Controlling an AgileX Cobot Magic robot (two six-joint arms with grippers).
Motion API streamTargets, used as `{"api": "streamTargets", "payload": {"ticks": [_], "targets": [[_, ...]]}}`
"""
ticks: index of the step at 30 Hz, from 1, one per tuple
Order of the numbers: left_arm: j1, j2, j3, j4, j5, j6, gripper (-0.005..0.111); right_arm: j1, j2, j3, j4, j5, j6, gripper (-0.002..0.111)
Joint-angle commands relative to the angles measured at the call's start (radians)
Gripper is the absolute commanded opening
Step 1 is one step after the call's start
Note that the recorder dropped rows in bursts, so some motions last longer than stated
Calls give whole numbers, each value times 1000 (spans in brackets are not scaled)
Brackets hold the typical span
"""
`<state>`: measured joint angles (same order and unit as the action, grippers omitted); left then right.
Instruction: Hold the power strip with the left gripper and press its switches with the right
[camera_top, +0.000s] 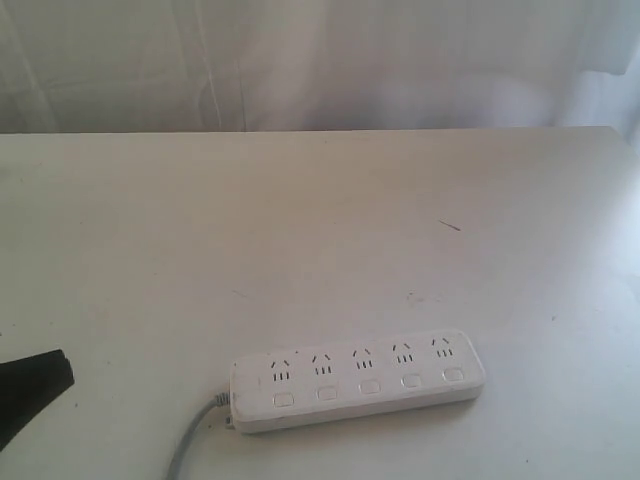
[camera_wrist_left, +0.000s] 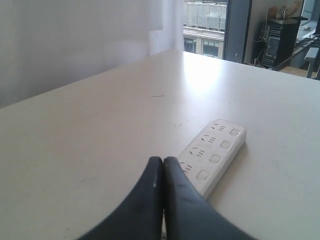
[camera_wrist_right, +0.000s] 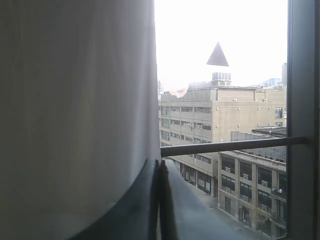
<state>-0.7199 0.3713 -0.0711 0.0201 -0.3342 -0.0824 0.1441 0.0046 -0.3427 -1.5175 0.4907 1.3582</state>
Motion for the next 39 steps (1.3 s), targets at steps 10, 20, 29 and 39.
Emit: {"api": "streamTargets", "payload": {"ticks": [10, 20, 29, 39], "targets": [[20, -50, 71, -372, -47, 315, 0, -6, -5, 6, 0, 4, -13, 0], [609, -345, 71, -374, 445, 292, 0, -6, -5, 6, 0, 4, -13, 0], [708, -371, 71, -379, 478, 336, 0, -6, -5, 6, 0, 4, -13, 0], [708, -371, 71, -436, 558, -84, 0, -6, -5, 6, 0, 5, -13, 0]]}}
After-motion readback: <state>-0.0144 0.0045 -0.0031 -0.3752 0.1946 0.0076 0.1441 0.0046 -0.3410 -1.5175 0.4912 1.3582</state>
